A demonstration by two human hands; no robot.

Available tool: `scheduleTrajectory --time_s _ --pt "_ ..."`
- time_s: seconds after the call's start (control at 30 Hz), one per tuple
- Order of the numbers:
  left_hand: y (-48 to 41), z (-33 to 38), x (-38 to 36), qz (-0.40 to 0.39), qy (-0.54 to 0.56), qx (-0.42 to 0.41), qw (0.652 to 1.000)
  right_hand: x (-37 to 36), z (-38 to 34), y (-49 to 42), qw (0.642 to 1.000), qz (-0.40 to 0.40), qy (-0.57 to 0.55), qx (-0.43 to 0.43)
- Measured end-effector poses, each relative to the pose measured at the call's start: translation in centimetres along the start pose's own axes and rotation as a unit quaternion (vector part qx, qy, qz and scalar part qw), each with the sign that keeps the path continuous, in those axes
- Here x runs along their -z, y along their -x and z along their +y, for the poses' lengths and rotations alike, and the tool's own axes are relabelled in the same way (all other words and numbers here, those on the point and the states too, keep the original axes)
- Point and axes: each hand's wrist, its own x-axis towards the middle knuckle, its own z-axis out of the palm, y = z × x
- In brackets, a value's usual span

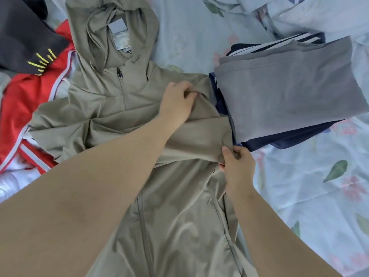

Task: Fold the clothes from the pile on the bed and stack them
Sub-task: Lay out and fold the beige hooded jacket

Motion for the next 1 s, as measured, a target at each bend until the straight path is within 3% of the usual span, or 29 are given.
scheduleTrajectory --time_s 0.1,0.23,0.27,0.33,0.43,0.53,0.6,0.67,0.73,0.9,1.0 --pt "-0.2 -0.5 0.6 0.020 0.136 0.073 0.988 0.0 -0.4 -0.2 0.999 0.017 -0.049 -0.015" --pt "2.1 -1.4 1.3 -0.047 0.027 0.000 0.999 -0.4 -0.6 -0.4 0.983 0.101 -0.116 -0.101" --pt "2.9 -1.7 1.8 -0.056 -0.001 -0.022 0.998 -0.5 -0.7 -0.1 0.981 0.130 -0.113 -0.094" --pt "4.7 -3.0 2.9 -0.044 -0.087 -0.055 0.994 -1.0 -1.3 1.3 0.991 0.133 -0.020 -0.004" --pt "8.3 -5.0 5.5 0.047 -0.231 -0.031 0.971 -3.3 -2.1 4.0 0.985 0.013 0.095 0.141" --pt "11.8 -7.4 8.2 0.137 -0.312 0.073 0.937 -6.2 -2.2 4.2 0.960 -0.146 0.182 0.156" --pt "13.4 -8.9 9.6 0.159 -0.311 0.168 0.922 -7.5 -1.8 4.1 0.921 -0.221 0.277 0.162" --pt "14.6 -10.0 10.6 0.137 -0.266 0.263 0.917 -8.4 -1.3 4.4 0.895 -0.235 0.332 0.181" --pt "15.4 -11.3 11.2 0.127 -0.151 0.324 0.925 -9.1 -0.7 5.4 0.889 -0.243 0.342 0.186" --pt "16.4 -13.2 12.2 0.090 0.046 0.367 0.925 -10.3 0.5 7.4 0.866 -0.276 0.381 0.167" --pt "16.7 -13.6 14.0 0.158 0.268 0.384 0.869 -10.6 0.2 9.6 0.855 -0.322 0.376 0.151"
